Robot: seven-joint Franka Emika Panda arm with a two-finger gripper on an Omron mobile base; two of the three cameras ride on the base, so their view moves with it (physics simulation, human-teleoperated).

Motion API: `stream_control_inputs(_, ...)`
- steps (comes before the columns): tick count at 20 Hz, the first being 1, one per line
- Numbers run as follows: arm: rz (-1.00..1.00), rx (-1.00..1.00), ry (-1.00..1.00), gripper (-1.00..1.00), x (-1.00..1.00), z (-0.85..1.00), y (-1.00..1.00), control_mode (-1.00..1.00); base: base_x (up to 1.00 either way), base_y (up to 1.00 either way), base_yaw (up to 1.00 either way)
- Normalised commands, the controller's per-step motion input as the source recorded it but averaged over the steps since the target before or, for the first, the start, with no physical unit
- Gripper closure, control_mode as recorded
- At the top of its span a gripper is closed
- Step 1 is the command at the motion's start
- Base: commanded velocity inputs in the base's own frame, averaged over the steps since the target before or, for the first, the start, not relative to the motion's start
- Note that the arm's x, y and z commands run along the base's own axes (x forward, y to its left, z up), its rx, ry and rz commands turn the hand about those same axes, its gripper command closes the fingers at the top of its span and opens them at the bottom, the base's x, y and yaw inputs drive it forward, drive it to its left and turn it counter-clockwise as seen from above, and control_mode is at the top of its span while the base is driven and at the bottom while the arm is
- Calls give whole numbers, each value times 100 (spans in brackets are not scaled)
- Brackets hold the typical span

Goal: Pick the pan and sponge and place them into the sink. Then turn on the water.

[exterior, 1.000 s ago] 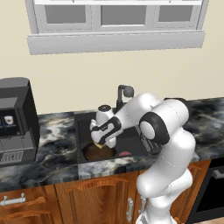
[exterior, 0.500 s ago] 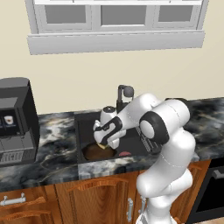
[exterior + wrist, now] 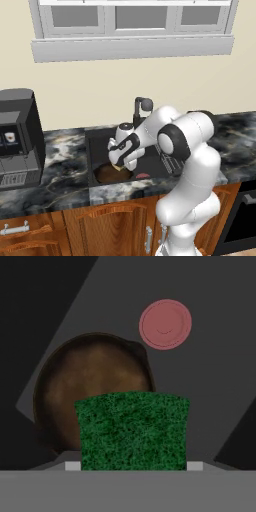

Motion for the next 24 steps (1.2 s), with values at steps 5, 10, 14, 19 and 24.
stream_control_inputs(5,-1,0,0,100,10,-15,-1,-100,0,0,0)
stream_control_inputs(10,-1,0,0,100,12,-15,0,-100,0,0,0)
stream_control_inputs(14,-1,0,0,100,15,-13,0,-100,0,0,0)
stream_control_inputs(19,-1,0,1,100,15,-13,0,-100,0,0,0)
stream_control_inputs(24,-2,0,2,100,13,-15,0,-100,0,0,0)
